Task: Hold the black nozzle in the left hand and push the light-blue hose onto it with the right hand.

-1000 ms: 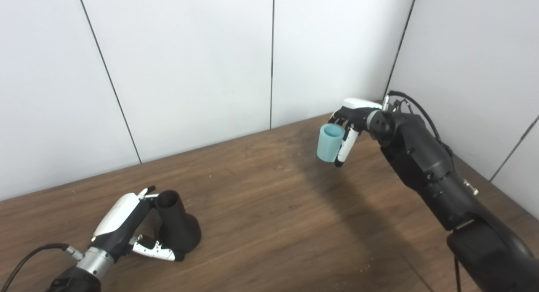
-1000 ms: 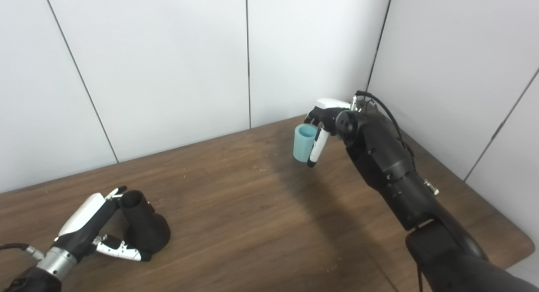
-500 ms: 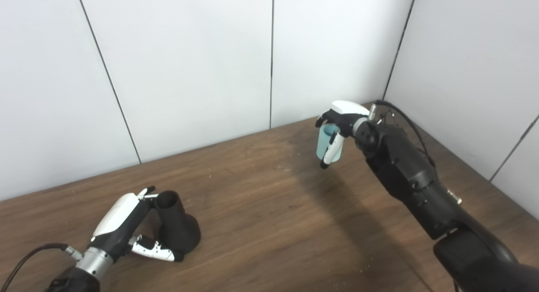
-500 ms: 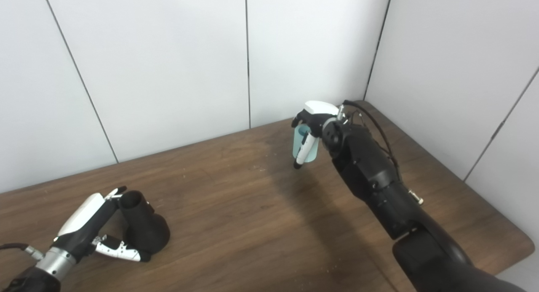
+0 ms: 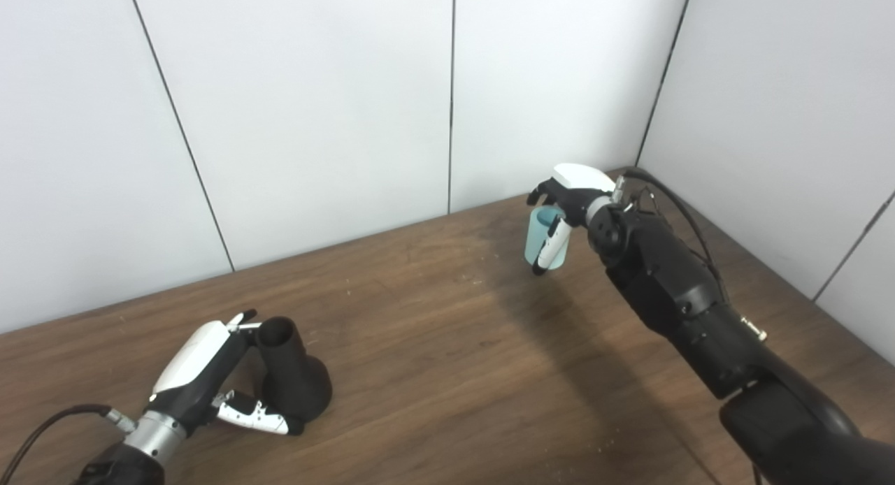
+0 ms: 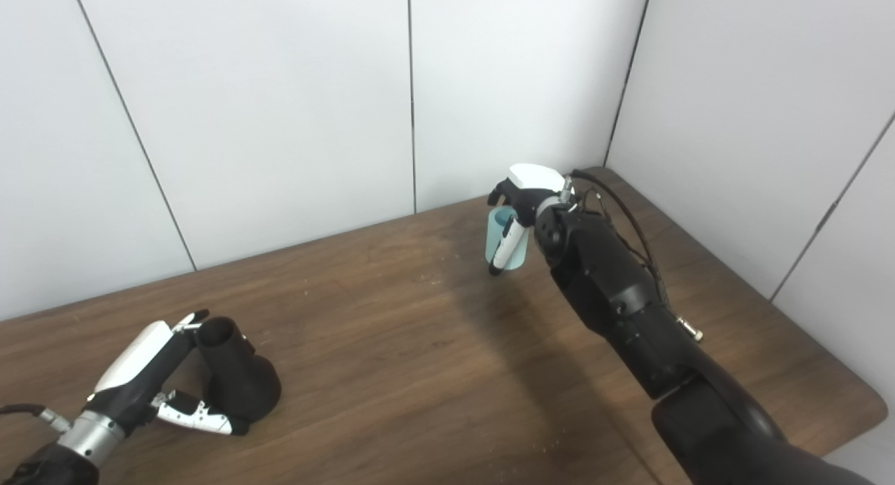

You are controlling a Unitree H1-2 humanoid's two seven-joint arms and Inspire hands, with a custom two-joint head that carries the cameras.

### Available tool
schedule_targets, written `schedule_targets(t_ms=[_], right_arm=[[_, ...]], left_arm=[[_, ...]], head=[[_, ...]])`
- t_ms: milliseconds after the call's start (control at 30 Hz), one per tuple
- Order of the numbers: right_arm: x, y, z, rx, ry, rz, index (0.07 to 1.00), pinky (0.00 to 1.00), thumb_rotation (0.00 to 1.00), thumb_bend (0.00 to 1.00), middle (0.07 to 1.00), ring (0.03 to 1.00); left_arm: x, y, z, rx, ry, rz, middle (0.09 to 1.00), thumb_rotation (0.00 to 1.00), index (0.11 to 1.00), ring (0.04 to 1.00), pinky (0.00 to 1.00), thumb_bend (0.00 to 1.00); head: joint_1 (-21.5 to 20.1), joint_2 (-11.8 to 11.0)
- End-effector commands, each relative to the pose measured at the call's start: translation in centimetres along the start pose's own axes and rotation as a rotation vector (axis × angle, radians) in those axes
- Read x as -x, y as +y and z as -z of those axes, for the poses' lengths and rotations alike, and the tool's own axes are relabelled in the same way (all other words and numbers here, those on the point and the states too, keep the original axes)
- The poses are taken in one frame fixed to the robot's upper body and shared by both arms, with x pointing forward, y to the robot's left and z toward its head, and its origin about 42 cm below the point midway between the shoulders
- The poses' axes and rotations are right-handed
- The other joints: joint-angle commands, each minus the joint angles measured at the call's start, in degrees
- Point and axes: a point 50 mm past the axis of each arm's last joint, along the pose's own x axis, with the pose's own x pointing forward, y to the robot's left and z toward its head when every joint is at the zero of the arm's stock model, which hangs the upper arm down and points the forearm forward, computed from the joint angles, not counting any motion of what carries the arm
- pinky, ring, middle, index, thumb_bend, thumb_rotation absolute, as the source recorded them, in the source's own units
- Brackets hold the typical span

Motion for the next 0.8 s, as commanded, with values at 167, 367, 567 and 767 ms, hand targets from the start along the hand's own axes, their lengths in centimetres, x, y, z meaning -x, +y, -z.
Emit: schedule_targets(t_ms=[167, 367, 567, 767], right_arm=[[0.14, -3.59, 0.09, 0.024, -0.006, 0.077, 0.747, 0.54, 0.04, 0.84, 0.722, 0.676], [0.09, -3.65, 0.36, 0.033, 0.001, 0.063, 0.722, 0.57, 0.01, 0.82, 0.721, 0.705], [0.02, -3.37, 0.72, 0.054, 0.006, 0.055, 0.671, 0.60, 0.00, 0.80, 0.689, 0.702], [0.07, -3.18, 0.75, 0.046, 0.002, 0.051, 0.645, 0.61, 0.00, 0.77, 0.680, 0.681]], left_arm=[[0.87, 0.65, 1.30, -0.034, 0.047, 0.031, 0.477, 0.00, 0.488, 0.615, 1.00, 0.53], [0.80, 0.63, 1.24, -0.036, 0.047, 0.033, 0.477, 0.00, 0.488, 0.614, 1.00, 0.53], [0.81, 0.71, 1.22, -0.033, 0.050, 0.034, 0.477, 0.00, 0.488, 0.611, 1.00, 0.53], [0.88, 0.71, 1.21, -0.032, 0.051, 0.034, 0.477, 0.00, 0.488, 0.609, 1.00, 0.53]], head=[[-0.2, 0.2], [-0.2, 0.3], [0.0, 0.5], [0.3, 0.6]])
